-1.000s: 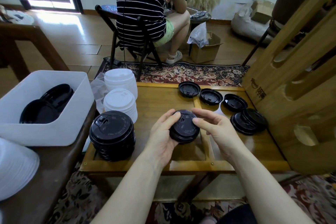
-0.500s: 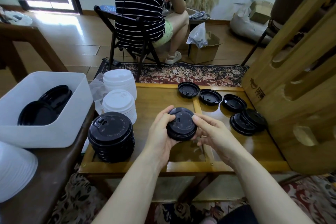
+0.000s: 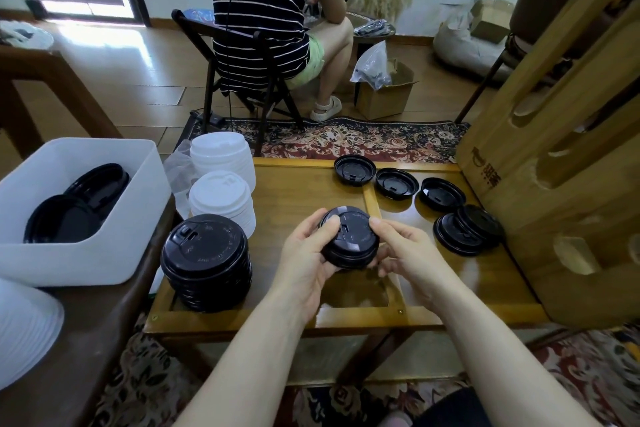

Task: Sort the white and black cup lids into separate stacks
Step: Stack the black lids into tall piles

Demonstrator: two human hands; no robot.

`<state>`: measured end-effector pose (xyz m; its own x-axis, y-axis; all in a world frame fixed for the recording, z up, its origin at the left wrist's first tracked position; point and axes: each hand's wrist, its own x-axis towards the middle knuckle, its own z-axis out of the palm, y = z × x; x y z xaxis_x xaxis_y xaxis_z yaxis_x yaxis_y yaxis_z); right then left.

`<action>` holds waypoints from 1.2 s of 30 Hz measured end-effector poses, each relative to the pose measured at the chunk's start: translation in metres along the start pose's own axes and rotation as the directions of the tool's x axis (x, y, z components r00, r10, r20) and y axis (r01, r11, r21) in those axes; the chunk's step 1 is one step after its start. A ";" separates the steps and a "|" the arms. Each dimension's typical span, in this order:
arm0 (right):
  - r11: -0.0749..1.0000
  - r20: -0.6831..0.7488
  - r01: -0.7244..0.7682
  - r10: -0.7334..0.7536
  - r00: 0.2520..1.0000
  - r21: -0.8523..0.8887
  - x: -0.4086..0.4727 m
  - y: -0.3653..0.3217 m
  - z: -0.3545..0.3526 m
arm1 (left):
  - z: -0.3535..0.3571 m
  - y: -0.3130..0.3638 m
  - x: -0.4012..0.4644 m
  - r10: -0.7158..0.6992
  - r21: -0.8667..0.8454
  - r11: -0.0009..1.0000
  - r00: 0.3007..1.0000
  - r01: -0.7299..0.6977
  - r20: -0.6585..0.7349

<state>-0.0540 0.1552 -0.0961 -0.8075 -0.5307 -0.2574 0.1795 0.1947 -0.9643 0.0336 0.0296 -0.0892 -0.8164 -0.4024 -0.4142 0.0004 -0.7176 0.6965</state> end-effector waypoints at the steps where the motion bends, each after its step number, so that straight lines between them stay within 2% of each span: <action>1: 1.000 -0.004 0.000 0.000 1.000 0.005 0.001 0.000 -0.001 | 0.000 0.000 -0.001 -0.011 -0.011 1.000 1.000 0.011 0.000; 5: 1.000 0.009 -0.012 0.012 1.000 -0.025 0.002 0.001 -0.002 | 0.000 0.000 -0.002 -0.037 -0.037 0.999 0.999 0.037 0.012; 8: 0.967 -0.071 0.071 -0.091 0.993 -0.244 0.017 -0.002 -0.007 | -0.001 0.004 0.001 -0.011 -0.072 0.997 1.000 0.010 -0.026; 10: 0.832 -0.211 0.142 -0.295 0.932 -0.536 0.037 -0.003 -0.019 | -0.003 0.006 0.004 -0.002 -0.096 0.995 1.000 -0.001 -0.031; 13: 0.539 -0.239 0.073 -0.486 0.840 -0.839 0.063 -0.007 -0.032 | -0.004 0.009 0.007 0.003 -0.102 0.995 1.000 -0.006 -0.023; 17: 0.207 -0.179 -0.088 -0.480 0.859 -0.974 0.090 -0.001 -0.035 | -0.003 0.011 0.011 -0.014 -0.128 0.992 1.000 0.012 -0.016; 19: 0.129 -0.169 -0.122 -0.470 0.866 -0.984 0.095 0.004 -0.033 | -0.003 0.013 0.013 -0.010 -0.127 0.992 1.000 0.007 -0.022; 21: 0.103 -0.150 -0.113 -0.495 0.856 -0.988 0.096 0.009 -0.029 | -0.004 0.014 0.015 -0.002 -0.120 0.993 1.000 0.000 -0.021; 24: 0.158 -0.116 -0.031 -0.566 0.816 -0.987 0.089 0.010 -0.026 | -0.006 0.016 0.016 0.004 -0.112 0.994 1.000 -0.007 -0.025; 26: 0.301 -0.170 0.018 -0.588 0.791 -0.954 0.081 0.004 -0.026 | -0.006 0.016 0.017 0.005 -0.107 0.994 1.000 -0.008 -0.029; 28: 0.522 -0.279 0.065 -0.552 0.786 -0.851 0.071 -0.006 -0.027 | -0.006 0.016 0.016 0.001 -0.108 0.994 1.000 -0.004 -0.031; 30: 0.804 -0.385 0.109 -0.393 0.835 -0.584 0.055 -0.020 -0.028 | -0.005 0.015 0.014 -0.002 -0.103 0.995 0.999 -0.001 -0.033; 31: 0.909 -0.408 0.130 -0.300 0.862 -0.395 0.047 -0.026 -0.028 | -0.005 0.015 0.013 -0.003 -0.096 0.995 0.999 -0.001 -0.037; 32: 0.965 -0.413 0.130 -0.217 0.885 -0.229 0.039 -0.029 -0.028 | -0.005 0.014 0.012 -0.003 -0.089 0.996 0.999 0.000 -0.041; 34: 0.996 -0.395 0.079 -0.061 0.917 0.029 0.025 -0.031 -0.029 | -0.004 0.012 0.010 -0.001 -0.078 0.997 0.999 -0.003 -0.050; 36: 0.949 -0.299 0.032 0.066 0.952 0.313 0.015 -0.028 -0.028 | -0.003 0.011 0.009 0.005 -0.072 0.997 0.998 -0.010 -0.060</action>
<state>-0.0867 0.1651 -0.0709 -0.9249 -0.2456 -0.2902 0.3200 -0.0904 -0.9431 0.0283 0.0164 -0.0876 -0.7800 -0.4399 -0.4451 0.0500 -0.7527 0.6564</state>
